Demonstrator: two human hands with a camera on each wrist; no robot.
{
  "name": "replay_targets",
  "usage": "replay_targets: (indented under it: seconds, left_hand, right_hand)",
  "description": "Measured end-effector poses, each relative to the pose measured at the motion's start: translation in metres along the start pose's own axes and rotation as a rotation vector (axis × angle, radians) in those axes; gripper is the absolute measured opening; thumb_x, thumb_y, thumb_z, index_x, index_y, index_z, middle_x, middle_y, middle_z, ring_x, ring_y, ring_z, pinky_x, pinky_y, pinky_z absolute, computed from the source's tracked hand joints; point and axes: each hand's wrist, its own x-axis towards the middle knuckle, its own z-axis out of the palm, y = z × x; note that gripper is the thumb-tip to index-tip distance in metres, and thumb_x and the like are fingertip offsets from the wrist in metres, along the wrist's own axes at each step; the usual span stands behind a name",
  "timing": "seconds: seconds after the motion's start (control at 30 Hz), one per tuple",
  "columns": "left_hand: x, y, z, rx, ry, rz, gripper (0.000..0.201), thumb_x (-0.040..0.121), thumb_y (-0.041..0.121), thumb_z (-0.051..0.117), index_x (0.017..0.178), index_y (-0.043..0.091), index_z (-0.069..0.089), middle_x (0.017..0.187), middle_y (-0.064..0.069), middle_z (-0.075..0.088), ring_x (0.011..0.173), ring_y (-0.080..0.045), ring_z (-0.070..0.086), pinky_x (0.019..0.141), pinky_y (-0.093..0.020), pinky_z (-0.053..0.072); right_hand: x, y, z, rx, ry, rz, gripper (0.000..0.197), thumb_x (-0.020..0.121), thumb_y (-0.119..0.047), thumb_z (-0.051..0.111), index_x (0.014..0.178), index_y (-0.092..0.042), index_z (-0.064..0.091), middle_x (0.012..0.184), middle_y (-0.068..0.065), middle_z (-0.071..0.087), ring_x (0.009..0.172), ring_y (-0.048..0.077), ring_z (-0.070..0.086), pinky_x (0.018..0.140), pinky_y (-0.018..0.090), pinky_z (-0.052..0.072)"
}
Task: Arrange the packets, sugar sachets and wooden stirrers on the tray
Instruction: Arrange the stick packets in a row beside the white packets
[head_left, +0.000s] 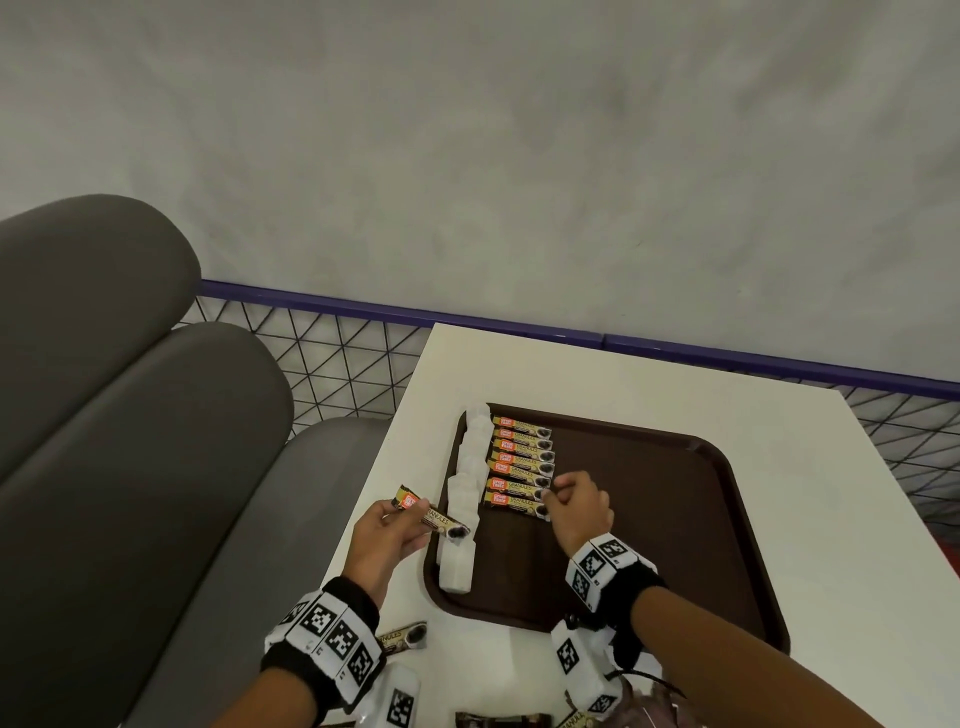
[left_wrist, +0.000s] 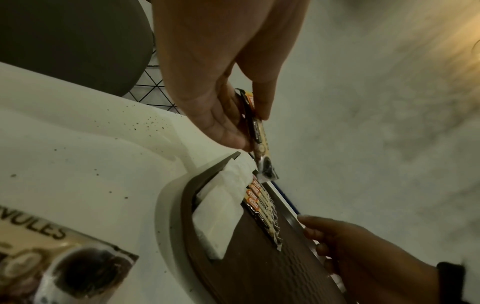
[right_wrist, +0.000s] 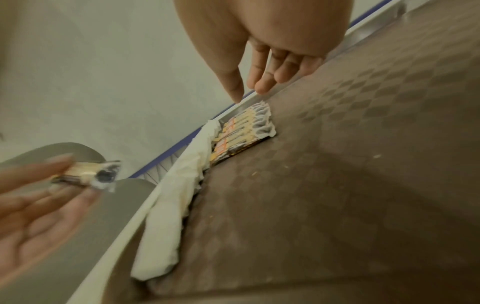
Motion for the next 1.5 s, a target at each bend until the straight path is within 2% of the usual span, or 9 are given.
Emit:
replay_targets:
  seconds: [0.1, 0.2, 0.33, 0.5, 0.67, 0.8, 1.17, 1.3, 1.5]
  left_hand:
    - [-0.005, 0.001, 0.006, -0.003, -0.013, 0.02, 0.014, 0.087, 0.01, 0.063, 0.093, 0.003, 0.053, 0.098, -0.019, 0.07, 0.091, -0.028, 0.068, 0.075, -0.027, 0.056]
    - [-0.008, 0.002, 0.012, -0.016, -0.01, 0.051, 0.01, 0.088, 0.008, 0.061, 0.087, 0.005, 0.052, 0.1, -0.021, 0.069, 0.087, -0.026, 0.068, 0.072, -0.024, 0.057]
    - [-0.013, 0.003, 0.017, -0.029, -0.034, 0.074, 0.012, 0.088, 0.007, 0.061, 0.082, 0.006, 0.05, 0.102, -0.024, 0.067, 0.091, -0.029, 0.067, 0.072, -0.025, 0.057]
    - [-0.023, 0.005, 0.021, -0.023, -0.092, 0.062, 0.015, 0.087, 0.012, 0.063, 0.098, 0.003, 0.059, 0.097, -0.017, 0.069, 0.088, -0.024, 0.067, 0.073, -0.027, 0.054]
    - [-0.024, 0.003, 0.019, 0.101, -0.121, 0.061, 0.019, 0.086, 0.015, 0.064, 0.1, 0.002, 0.062, 0.093, -0.012, 0.068, 0.079, -0.019, 0.065, 0.064, -0.024, 0.052]
    - [-0.023, 0.001, 0.008, 0.177, -0.127, 0.069, 0.021, 0.09, 0.015, 0.06, 0.11, 0.01, 0.063, 0.103, -0.011, 0.065, 0.089, -0.022, 0.061, 0.069, -0.025, 0.052]
    - [-0.012, 0.001, -0.05, 0.219, 0.024, 0.092, 0.013, 0.089, 0.01, 0.06, 0.099, 0.012, 0.068, 0.107, -0.008, 0.066, 0.096, -0.024, 0.061, 0.084, -0.034, 0.05]
    - [-0.012, -0.004, -0.063, 0.253, 0.036, 0.091, 0.013, 0.087, 0.006, 0.061, 0.096, 0.012, 0.07, 0.104, -0.008, 0.067, 0.097, -0.025, 0.061, 0.085, -0.033, 0.05]
    - [-0.013, -0.007, -0.068, 0.288, 0.043, 0.094, 0.012, 0.085, 0.003, 0.063, 0.092, 0.01, 0.071, 0.1, -0.007, 0.068, 0.094, -0.024, 0.06, 0.078, -0.027, 0.05]
  right_hand:
    - [-0.012, -0.01, 0.004, 0.061, -0.099, -0.017, 0.01, 0.085, -0.035, 0.06, 0.09, -0.026, 0.056, 0.089, -0.009, 0.058, 0.104, 0.016, 0.05, 0.096, 0.035, 0.031]
    - [-0.024, -0.019, 0.011, 0.29, -0.368, -0.054, 0.012, 0.083, -0.039, 0.062, 0.081, -0.028, 0.059, 0.094, -0.009, 0.063, 0.101, 0.014, 0.056, 0.099, 0.034, 0.039]
    - [-0.045, -0.026, 0.008, 0.451, -0.614, -0.149, 0.005, 0.083, -0.02, 0.066, 0.084, -0.02, 0.061, 0.09, 0.001, 0.062, 0.081, 0.008, 0.054, 0.073, 0.013, 0.043]
    - [-0.052, -0.02, 0.003, 0.503, -0.577, -0.146, 0.012, 0.083, -0.007, 0.065, 0.075, -0.016, 0.061, 0.075, -0.002, 0.062, 0.068, 0.002, 0.055, 0.06, 0.005, 0.042]
    - [-0.049, -0.008, -0.008, 0.497, -0.586, -0.132, 0.006, 0.084, -0.013, 0.065, 0.079, -0.016, 0.067, 0.079, -0.004, 0.063, 0.075, 0.002, 0.055, 0.069, 0.006, 0.043]
    - [-0.037, 0.011, -0.014, 0.493, -0.427, -0.016, 0.007, 0.084, -0.009, 0.064, 0.079, -0.011, 0.068, 0.081, 0.001, 0.065, 0.082, 0.013, 0.057, 0.077, 0.02, 0.041]
    - [-0.003, 0.024, -0.007, 0.03, -0.388, 0.162, 0.011, 0.084, -0.027, 0.065, 0.086, -0.019, 0.073, 0.101, 0.003, 0.068, 0.101, 0.021, 0.06, 0.089, 0.028, 0.043]
    - [0.006, 0.018, 0.004, -0.031, -0.315, 0.233, 0.024, 0.078, -0.034, 0.07, 0.056, -0.031, 0.06, 0.104, 0.007, 0.069, 0.105, 0.027, 0.058, 0.104, 0.041, 0.038]
    - [0.008, 0.014, 0.006, -0.052, -0.253, 0.294, 0.028, 0.08, -0.035, 0.068, 0.055, -0.031, 0.057, 0.107, 0.008, 0.067, 0.108, 0.03, 0.055, 0.102, 0.04, 0.04]
